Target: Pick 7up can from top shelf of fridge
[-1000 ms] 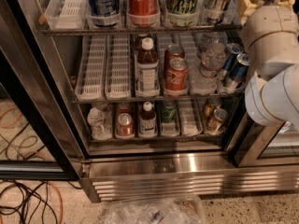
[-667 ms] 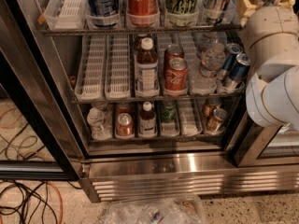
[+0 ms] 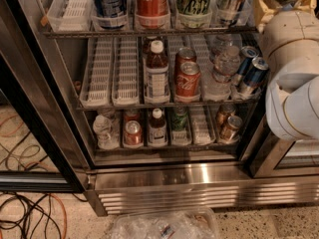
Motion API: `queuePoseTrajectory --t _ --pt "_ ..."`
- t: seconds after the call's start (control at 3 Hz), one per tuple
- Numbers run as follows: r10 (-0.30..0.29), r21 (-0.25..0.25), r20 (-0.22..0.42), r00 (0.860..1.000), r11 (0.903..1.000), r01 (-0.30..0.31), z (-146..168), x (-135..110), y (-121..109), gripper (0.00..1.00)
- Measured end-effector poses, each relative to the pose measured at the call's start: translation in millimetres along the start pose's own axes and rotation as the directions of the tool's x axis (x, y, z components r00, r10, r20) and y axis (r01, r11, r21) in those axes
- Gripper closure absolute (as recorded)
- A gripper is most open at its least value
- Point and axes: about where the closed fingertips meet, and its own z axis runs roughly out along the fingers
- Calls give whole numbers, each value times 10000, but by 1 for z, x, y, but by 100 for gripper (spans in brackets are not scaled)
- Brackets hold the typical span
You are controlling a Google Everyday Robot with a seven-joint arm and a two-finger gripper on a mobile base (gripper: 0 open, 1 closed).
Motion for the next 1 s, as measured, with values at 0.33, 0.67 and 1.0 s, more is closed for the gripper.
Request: queuePoseTrajectory --t 0.33,0.67,1.0 --pt "0 -1 0 10000 10000 0 0 0 0 100" --pt "-57 -273 94 9999 9996 60 -8 -9 2 100" --pt "-137 -832 112 9998 9964 146 -29 -25 8 100"
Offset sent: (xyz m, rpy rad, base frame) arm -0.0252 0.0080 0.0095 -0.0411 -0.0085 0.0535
